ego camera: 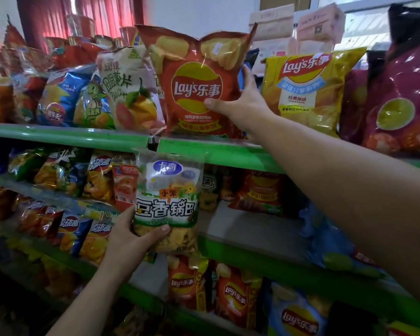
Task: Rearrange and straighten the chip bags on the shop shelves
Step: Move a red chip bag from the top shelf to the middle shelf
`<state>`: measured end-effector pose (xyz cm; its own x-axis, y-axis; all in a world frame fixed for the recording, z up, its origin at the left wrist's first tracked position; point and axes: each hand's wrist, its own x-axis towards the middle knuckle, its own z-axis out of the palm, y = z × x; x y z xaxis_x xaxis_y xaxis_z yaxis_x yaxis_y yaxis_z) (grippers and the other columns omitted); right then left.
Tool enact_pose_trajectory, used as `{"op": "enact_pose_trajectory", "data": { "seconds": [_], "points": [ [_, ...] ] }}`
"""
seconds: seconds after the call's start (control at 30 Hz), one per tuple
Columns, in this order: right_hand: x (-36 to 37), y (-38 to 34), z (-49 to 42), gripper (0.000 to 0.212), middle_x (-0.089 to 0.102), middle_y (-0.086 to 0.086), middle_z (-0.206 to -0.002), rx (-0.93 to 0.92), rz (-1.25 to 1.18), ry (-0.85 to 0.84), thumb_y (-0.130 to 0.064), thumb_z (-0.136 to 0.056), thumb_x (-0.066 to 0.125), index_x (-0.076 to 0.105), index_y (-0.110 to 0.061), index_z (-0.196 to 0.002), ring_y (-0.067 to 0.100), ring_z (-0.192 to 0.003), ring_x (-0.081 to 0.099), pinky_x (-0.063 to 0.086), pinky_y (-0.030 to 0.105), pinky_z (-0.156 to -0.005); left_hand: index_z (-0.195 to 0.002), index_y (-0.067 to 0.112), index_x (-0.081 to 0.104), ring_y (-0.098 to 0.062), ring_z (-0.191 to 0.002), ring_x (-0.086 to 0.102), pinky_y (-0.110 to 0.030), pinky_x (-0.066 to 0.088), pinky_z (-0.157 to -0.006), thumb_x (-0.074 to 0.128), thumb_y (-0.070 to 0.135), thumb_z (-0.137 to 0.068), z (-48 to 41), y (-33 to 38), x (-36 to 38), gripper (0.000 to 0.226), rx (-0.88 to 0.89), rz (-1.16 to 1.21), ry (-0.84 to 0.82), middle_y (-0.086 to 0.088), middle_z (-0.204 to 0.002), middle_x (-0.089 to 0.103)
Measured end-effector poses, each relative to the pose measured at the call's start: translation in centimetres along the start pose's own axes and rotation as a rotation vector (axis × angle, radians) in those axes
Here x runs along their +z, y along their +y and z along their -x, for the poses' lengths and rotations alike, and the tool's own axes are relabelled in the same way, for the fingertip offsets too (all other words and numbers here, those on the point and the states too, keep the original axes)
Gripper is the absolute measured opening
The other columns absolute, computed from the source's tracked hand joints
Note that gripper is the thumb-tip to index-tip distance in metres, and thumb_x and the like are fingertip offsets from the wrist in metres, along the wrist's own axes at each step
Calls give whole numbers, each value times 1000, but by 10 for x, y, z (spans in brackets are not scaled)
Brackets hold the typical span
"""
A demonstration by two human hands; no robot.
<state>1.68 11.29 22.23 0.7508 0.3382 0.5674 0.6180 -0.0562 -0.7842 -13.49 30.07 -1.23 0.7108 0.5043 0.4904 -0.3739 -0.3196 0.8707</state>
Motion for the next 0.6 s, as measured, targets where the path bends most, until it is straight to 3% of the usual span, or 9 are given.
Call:
{"op": "enact_pose_trajectory", "data": {
  "seconds": [0.23,0.33,0.43,0.6],
  "points": [
    [7,1,-4,103,51,0,-145,-14,-77,25,-23,-79,82,12,-30,-154,21,-124,55,50,48,-101,-97,50,64,-4,-90,71,-31,60,-73,88,25,-63,-24,-16,3,49,-69,-63,-159,18,-102,73],
    [9,1,-6,99,56,-1,-137,-16,-57,65,-24,-79,82,17,-30,-153,20,-118,58,52,46,-98,-96,50,64,-2,-88,70,-30,58,-73,89,29,-62,-34,-17,3,48,-113,-78,-234,20,-100,73],
    [11,0,-7,95,59,-3,-131,-22,-55,87,-25,-78,82,22,-31,-151,18,-112,59,55,43,-94,-100,34,69,-11,-93,72,-30,59,-74,93,37,-53,-39,-21,2,53,-209,-30,-387,10,-104,75],
    [14,1,-9,88,61,-5,-125,-42,-63,102,-28,-79,81,28,-29,-148,15,-107,60,56,41,-91,-95,38,73,-10,-94,72,-22,58,-71,91,34,-58,-44,-18,-1,42,-253,-84,-584,8,-106,75]
  ]
}}
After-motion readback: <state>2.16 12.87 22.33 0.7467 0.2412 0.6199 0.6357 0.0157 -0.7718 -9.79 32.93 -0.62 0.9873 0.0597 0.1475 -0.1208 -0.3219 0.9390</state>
